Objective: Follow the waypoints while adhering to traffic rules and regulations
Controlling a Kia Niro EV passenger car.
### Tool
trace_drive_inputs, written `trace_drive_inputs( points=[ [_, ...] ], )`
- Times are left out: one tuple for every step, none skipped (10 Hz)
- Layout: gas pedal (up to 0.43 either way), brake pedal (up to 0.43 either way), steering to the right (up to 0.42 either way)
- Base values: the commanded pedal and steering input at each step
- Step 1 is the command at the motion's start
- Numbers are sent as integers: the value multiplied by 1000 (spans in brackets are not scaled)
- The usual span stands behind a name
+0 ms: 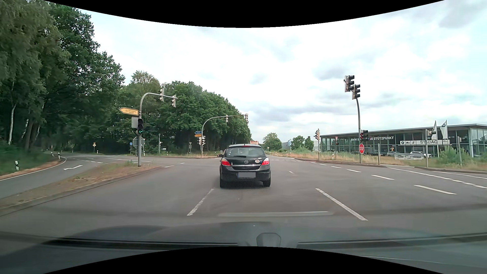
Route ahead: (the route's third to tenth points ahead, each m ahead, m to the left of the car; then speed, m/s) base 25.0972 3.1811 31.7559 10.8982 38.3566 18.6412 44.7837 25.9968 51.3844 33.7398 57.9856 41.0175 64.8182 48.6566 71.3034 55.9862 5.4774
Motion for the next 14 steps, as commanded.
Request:
trace_drive_inputs(
  points=[
    [378, 0, -59],
    [378, 0, -64],
    [358, 0, -65],
    [358, 0, -67],
    [350, 0, -73],
    [350, 0, -82],
    [350, 0, -85],
    [350, 0, -85],
    [331, 0, -84],
    [319, 0, -81],
    [311, 0, -76],
    [311, 0, -73],
    [299, 0, -73],
    [287, 0, -74]
  ],
)
